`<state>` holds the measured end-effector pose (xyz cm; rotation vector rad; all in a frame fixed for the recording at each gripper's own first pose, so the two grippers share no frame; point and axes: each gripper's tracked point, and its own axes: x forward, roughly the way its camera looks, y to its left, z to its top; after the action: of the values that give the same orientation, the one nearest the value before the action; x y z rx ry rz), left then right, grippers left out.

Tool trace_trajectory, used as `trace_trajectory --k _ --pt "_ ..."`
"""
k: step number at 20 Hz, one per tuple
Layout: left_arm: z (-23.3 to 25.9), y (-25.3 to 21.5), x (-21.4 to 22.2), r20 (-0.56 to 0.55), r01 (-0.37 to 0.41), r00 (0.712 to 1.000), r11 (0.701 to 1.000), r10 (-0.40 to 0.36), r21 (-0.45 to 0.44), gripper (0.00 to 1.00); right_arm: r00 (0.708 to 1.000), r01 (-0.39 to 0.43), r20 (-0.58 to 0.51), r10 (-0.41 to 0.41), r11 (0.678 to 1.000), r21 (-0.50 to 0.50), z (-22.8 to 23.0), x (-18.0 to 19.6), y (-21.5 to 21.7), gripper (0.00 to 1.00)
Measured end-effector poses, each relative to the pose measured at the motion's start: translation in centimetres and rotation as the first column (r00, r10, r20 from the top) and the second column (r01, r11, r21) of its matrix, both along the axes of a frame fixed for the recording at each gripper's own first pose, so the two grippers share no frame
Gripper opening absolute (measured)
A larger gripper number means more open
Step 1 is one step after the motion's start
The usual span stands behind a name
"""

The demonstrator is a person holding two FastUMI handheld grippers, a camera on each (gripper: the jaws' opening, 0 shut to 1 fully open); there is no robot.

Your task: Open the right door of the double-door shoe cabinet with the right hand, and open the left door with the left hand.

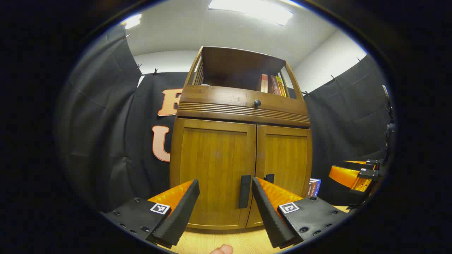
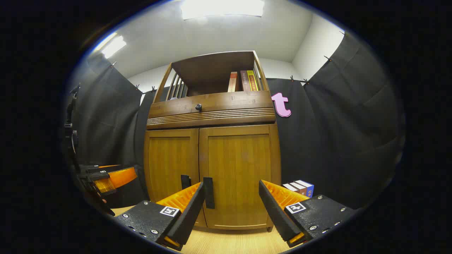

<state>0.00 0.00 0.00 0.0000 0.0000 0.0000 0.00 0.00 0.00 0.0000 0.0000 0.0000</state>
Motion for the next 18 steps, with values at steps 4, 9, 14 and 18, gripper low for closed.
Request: trace_trajectory --k 4,9,14,18 --pt "-0.6 0.4 0.1 -0.019 -0.009 1.0 1.0 0.009 0.003 0.96 1.0 0.016 0.002 -0.016 1.0 0.002 0.0 -0.1 -0.8 0.94" --pt "-0.7 -0.2 0.6 -0.021 -0.015 1.0 1.0 0.015 0.011 0.96 1.0 0.014 -0.005 -0.014 1.0 -0.001 -0.2 0.2 -0.5 0.93" --pt "-0.7 -0.3 0.8 -0.019 -0.026 0.999 0.999 0.027 0.038 0.93 1.0 -0.003 -0.011 0.003 1.0 0.009 -0.9 0.6 0.3 0.93" --pt "-0.6 0.2 0.7 -0.02 -0.039 0.999 0.999 0.04 0.031 0.93 1.0 -0.021 -0.015 0.021 1.0 0.007 -1.1 0.7 1.0 0.94"
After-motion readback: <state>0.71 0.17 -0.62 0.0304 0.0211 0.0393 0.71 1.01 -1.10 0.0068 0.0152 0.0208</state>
